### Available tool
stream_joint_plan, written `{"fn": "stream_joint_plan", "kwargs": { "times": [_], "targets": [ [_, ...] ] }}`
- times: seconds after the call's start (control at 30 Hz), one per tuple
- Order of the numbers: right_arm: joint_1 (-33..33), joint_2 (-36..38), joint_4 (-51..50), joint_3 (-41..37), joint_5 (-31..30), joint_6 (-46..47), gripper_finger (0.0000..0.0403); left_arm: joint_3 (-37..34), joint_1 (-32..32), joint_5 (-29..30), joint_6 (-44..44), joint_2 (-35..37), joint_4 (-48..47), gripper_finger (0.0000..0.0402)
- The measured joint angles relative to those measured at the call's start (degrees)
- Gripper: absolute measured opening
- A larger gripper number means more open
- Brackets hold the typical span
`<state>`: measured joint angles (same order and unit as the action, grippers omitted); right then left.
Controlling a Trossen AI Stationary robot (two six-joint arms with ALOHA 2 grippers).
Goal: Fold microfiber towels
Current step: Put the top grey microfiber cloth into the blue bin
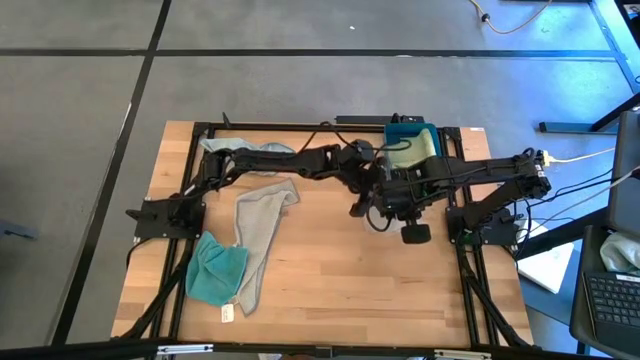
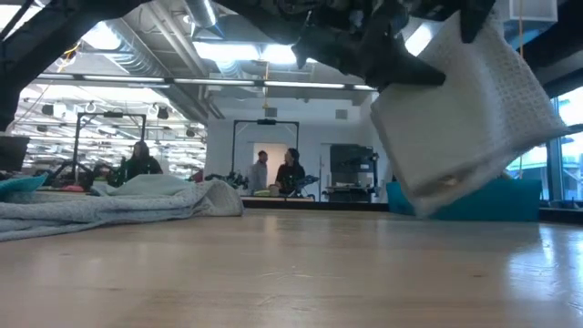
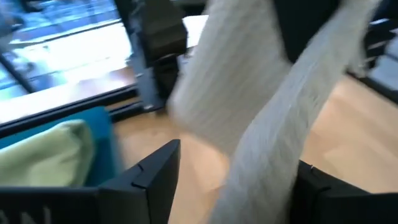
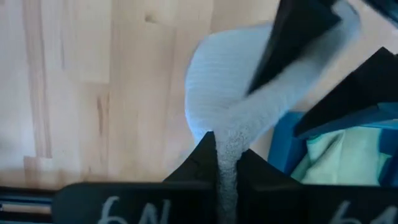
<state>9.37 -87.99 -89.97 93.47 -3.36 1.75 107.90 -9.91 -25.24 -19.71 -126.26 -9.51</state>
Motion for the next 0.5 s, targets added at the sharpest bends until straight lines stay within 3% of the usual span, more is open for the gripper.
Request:
{"fn": "stream_joint_plan", "kwargs": {
  "times": [0.1,0.2,0.4,0.5],
  "targets": [
    [-0.1,0.0,0.0,0.0,-1.2,1.7,0.0024,0.0,-0.2,3.3,-0.5,0.0,0.0,0.0168],
    [-0.5,0.0,0.0,-0.4,-4.7,3.4,0.0016,0.0,-0.2,2.3,-1.4,-0.5,0.2,0.0122],
    [-3.0,0.0,0.0,-8.1,-5.6,5.5,0.0015,0.0,0.2,3.3,-2.0,-0.6,3.9,0.0019],
    [-4.3,0.1,0.3,-12.6,-11.9,5.0,0.0024,0.0,-0.1,7.1,-3.3,-0.6,5.6,0.0008]
  ]
}}
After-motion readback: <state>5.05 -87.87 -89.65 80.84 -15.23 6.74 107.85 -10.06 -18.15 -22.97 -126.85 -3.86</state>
